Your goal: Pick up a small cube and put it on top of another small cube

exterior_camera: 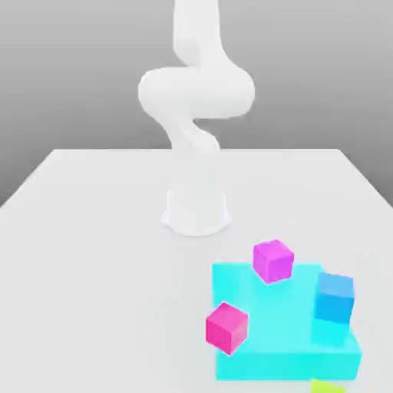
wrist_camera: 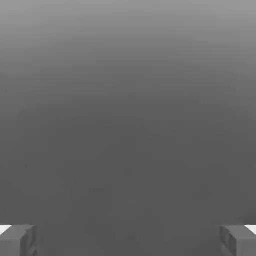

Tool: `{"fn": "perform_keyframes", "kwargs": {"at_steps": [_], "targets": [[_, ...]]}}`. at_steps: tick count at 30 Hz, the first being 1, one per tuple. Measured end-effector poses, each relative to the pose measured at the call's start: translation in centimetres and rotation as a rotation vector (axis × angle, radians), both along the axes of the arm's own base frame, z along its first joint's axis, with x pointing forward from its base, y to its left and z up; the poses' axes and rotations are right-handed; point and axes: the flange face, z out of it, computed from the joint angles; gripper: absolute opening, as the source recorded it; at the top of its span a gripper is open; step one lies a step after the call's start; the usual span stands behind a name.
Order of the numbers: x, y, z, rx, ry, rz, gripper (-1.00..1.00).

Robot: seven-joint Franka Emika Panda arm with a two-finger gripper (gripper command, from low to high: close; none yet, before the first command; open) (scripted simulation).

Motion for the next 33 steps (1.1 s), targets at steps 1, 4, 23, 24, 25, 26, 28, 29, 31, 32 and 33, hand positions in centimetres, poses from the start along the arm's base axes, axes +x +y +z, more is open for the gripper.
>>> {"fn": "perform_keyframes", "kwargs": {"at_steps": [1, 4, 23, 24, 25, 26, 28, 29, 31, 32, 33], "targets": [[1.4, 0.5, -1.2, 0.011, 0.026, -0.008, 0.00], [4.9, 1.9, -4.8, 0.038, 0.099, -0.030, 0.00], [16.7, 12.8, -34.6, 0.120, 0.548, -0.202, 0.00], [16.8, 13.3, -36.3, 0.121, 0.571, -0.215, 0.00], [16.8, 13.8, -38.1, 0.121, 0.594, -0.227, 0.00], [16.7, 14.3, -39.9, 0.120, 0.617, -0.239, 0.00], [16.3, 15.4, -43.6, 0.118, 0.662, -0.263, 0.00], [16.0, 15.9, -45.4, 0.116, 0.685, -0.275, 0.00], [15.5, 16.7, -48.9, 0.112, 0.721, -0.296, 0.00], [15.4, 16.9, -50.5, 0.112, 0.728, -0.300, 0.00], [15.4, 16.9, -52.0, 0.111, 0.732, -0.302, 0.00]]}}
